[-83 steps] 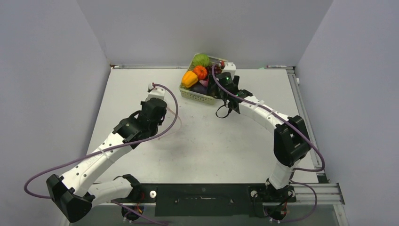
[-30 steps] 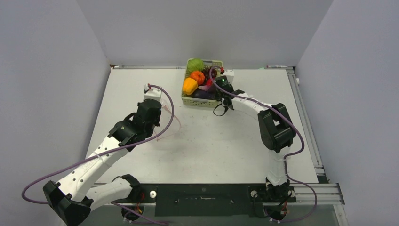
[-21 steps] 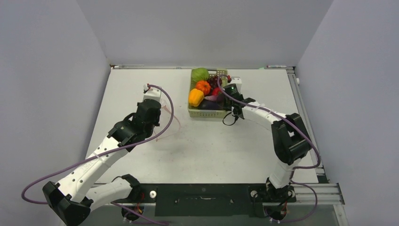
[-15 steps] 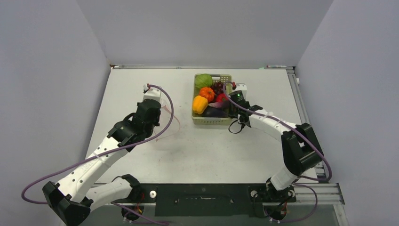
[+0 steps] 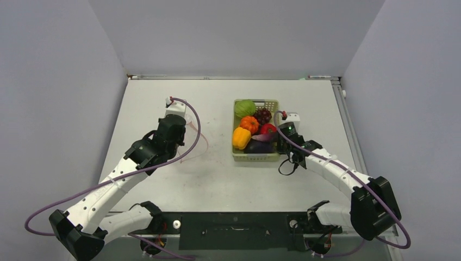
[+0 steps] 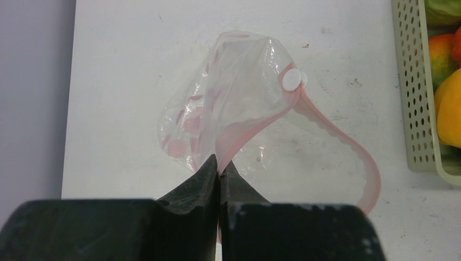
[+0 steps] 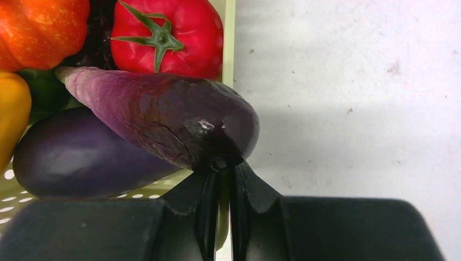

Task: Place the food in the zip-top bag and seal the zipper
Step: Move the bin to the center of the board.

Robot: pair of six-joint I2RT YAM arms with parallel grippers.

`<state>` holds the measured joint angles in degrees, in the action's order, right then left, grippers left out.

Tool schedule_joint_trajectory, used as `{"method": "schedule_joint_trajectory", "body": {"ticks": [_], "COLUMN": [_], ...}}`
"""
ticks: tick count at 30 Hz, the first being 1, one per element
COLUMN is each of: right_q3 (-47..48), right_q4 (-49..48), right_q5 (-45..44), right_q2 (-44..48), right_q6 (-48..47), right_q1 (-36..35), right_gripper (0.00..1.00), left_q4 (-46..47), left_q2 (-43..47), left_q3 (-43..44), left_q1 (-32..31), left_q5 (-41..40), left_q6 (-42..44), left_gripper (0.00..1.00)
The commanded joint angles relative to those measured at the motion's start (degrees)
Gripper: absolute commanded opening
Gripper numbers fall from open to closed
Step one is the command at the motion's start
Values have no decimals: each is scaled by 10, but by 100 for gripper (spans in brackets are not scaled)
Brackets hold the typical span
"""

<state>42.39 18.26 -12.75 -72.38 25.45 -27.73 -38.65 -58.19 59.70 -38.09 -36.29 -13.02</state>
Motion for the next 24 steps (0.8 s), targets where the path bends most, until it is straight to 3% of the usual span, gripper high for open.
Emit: {"method": "schedule_joint_trajectory", "body": {"ticks": [1, 10, 17, 24], "right_q3": [-21, -42, -13, 51], "right_q4": [19, 22, 28, 61], "right_q5": [-37, -74, -88, -55], "right_q2": [36, 44, 42, 53], "right_q6": [6, 2, -12, -27], "right_q1": [2, 11, 11, 9], "right_gripper": [9, 15, 42, 48], "left_q4": [29, 29, 29, 29], "left_q2": [7, 7, 10, 11], "left_q3": [2, 2, 2, 3], "left_q1": [2, 0, -2, -2], "left_q5": [2, 2, 2, 2], "left_q6": [0, 0, 1, 1], "left_gripper": [0, 0, 0, 0]}}
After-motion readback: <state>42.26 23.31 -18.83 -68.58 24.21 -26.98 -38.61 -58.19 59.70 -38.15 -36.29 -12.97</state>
